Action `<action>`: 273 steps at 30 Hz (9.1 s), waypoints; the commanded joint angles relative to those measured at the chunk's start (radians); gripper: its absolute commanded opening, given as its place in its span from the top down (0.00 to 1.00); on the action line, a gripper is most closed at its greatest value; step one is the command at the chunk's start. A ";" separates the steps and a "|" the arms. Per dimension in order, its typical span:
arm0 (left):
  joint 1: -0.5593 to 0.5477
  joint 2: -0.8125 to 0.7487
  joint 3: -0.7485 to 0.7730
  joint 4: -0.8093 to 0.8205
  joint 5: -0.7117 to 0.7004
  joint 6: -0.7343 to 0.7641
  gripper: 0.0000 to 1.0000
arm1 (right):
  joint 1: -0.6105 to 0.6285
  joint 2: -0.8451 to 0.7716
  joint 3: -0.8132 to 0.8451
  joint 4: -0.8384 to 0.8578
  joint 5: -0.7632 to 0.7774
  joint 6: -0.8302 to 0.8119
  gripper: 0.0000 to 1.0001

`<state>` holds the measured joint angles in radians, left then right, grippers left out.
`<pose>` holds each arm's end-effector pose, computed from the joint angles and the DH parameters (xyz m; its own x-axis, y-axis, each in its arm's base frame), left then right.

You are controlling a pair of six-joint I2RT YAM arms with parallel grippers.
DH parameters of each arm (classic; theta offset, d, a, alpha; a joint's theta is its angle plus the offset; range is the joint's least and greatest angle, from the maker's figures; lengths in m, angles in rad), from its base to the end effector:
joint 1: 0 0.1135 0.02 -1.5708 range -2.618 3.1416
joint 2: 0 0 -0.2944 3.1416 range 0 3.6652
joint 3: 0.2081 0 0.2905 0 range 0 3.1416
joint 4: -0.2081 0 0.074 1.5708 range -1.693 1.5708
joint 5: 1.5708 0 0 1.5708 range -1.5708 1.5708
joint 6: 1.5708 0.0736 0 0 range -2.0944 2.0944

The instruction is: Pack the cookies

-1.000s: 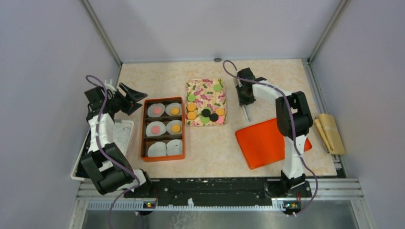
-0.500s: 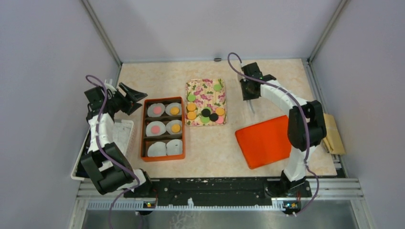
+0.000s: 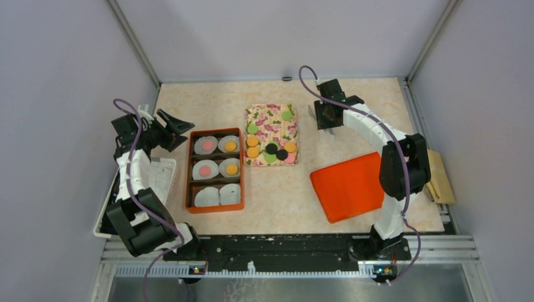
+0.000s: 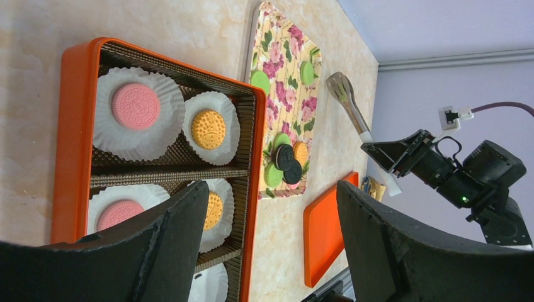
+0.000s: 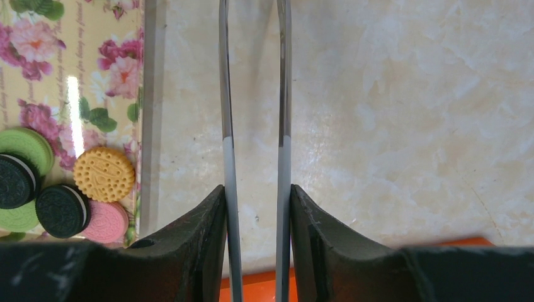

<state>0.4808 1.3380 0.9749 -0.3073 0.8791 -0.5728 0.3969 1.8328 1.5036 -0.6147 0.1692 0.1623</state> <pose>0.3222 0.1042 0.2800 -0.5931 -0.6993 -0.3992 -0.0968 0.5541 -0.8268 0.4388 0.1705 0.2441 -0.7839 -0.1559 -0.6010 -0.1654 0.9854 -0.0398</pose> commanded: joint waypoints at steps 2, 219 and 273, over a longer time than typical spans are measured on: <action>-0.004 -0.013 0.005 0.024 0.028 0.024 0.20 | 0.005 -0.005 0.059 0.009 0.009 0.015 0.64; -0.001 0.009 0.016 0.043 0.068 -0.012 0.18 | 0.698 -0.455 -0.498 0.055 0.382 0.141 0.56; 0.000 0.021 0.004 0.038 0.058 -0.014 0.19 | 0.956 -0.339 -0.209 0.142 0.056 0.065 1.00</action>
<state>0.4789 1.3510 0.9863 -0.3061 0.9241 -0.5896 1.3464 1.4937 1.2579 -0.5606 0.2550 0.2207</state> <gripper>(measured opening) 0.812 0.362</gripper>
